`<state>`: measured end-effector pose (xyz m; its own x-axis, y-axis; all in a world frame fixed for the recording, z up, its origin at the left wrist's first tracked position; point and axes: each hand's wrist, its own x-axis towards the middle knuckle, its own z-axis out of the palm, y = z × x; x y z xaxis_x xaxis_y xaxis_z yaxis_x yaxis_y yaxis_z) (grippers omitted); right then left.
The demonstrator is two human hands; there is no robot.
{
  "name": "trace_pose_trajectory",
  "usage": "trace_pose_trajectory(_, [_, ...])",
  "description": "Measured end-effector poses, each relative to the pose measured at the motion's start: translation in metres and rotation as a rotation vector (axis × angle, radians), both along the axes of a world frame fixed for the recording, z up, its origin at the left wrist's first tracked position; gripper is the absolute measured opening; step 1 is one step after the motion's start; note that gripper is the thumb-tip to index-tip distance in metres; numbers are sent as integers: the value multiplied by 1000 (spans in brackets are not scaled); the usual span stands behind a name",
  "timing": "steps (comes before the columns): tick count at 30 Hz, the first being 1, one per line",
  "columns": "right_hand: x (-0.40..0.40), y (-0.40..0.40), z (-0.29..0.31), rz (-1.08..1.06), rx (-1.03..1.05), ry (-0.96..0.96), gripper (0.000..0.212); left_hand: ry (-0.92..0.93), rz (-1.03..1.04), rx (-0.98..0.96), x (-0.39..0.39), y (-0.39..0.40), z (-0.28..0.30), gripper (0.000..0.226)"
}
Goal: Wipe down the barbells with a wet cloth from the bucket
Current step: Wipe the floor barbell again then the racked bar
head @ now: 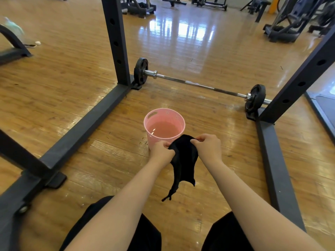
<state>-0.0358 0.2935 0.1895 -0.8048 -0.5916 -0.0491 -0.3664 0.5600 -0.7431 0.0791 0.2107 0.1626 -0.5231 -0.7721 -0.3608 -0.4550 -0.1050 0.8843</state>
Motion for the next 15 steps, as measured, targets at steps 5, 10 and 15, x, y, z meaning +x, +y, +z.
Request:
trace_pose_trajectory(5, [20,-9,-6,142,39,-50,20,17,-146,-34,-5,10,-2,26])
trace_pose_trajectory(10, [28,-17,-14,183,76,-70,24,6,-228,-94,-7,16,-6,27])
trace_pose_trajectory(15, [30,-20,-14,184,49,-121,28,82,-170,-147,-10,19,-8,26])
